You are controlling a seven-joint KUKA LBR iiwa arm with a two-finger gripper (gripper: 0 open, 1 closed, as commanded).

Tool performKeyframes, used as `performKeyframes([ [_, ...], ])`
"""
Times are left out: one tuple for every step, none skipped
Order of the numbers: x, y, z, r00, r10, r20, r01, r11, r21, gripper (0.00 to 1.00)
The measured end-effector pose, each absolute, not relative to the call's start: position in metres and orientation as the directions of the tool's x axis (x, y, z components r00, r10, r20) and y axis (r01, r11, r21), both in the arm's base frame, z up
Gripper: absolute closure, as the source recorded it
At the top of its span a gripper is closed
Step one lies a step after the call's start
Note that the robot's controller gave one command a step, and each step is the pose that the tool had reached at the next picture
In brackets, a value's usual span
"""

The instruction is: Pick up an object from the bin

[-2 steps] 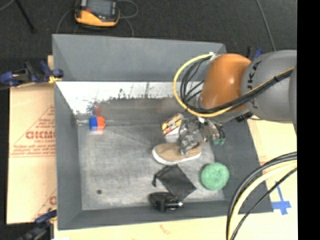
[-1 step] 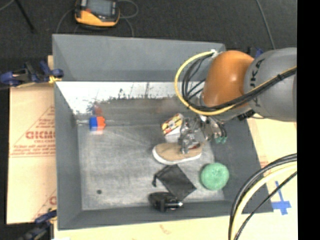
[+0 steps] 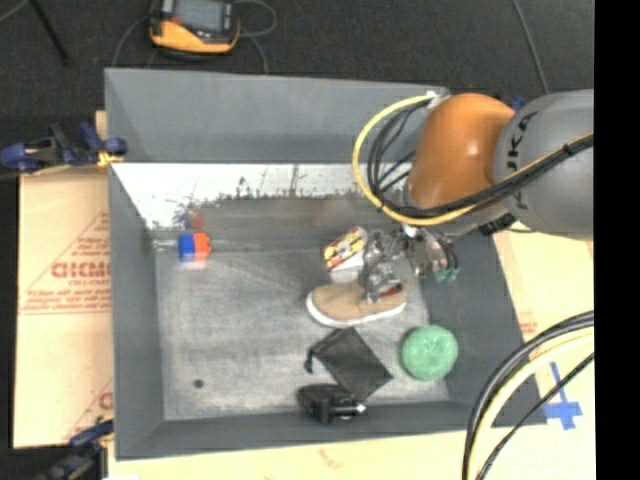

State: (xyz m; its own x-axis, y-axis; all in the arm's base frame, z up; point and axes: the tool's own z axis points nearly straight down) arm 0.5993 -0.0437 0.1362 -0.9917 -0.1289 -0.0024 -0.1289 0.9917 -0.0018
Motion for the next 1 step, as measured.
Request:
performKeyframes([
  [0.5988,-0.0438,0.1499,-0.992,-0.129,0.001,-0.129,0.992,-0.001,1.00],
])
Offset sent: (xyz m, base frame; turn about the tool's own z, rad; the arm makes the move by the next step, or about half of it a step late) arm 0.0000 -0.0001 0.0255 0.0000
